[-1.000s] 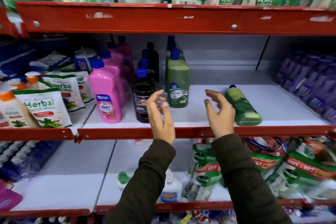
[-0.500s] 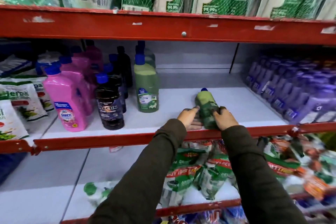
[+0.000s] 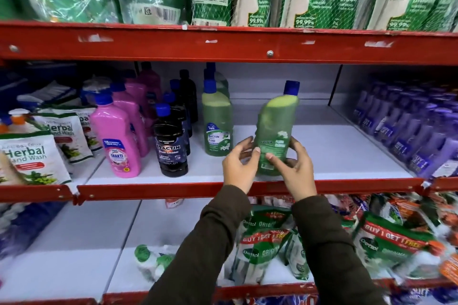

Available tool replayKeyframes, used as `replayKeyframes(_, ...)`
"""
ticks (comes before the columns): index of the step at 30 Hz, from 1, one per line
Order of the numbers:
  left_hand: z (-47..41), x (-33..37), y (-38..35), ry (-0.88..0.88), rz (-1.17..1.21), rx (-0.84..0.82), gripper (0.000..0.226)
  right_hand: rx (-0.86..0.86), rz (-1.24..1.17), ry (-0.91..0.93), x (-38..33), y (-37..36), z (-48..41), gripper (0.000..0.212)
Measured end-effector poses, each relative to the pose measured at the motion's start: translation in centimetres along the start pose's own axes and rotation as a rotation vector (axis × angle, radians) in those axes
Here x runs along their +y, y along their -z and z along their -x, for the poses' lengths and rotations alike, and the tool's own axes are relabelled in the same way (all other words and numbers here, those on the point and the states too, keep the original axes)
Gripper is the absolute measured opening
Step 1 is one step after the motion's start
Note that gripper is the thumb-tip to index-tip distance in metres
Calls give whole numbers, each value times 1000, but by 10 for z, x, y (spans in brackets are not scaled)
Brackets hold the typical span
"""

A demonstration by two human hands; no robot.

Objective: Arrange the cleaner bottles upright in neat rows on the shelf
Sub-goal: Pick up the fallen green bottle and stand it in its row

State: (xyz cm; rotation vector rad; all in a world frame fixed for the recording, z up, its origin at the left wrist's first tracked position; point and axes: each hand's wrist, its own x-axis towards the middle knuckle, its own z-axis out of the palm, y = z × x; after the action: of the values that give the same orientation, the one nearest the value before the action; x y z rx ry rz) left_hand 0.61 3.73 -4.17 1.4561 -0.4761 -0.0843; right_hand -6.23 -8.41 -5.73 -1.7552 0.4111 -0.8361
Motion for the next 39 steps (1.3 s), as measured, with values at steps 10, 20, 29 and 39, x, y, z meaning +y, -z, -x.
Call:
replayKeyframes(10,-5,-13,80,15,-243,176,44,-126,69,113,-19,-99,19,67)
replayKeyframes(20,-5,-12,83,59,-154,246,29,-134,-31,37,-20,-103,19,67)
replayKeyframes(29,-5,-9,87,62,-131,231,9,-270,60,47,-24,-100,19,73)
replayKeyframes(39,-20,-15,91,146,47,66,41,-468,-19,-35,-25,-91,9,47)
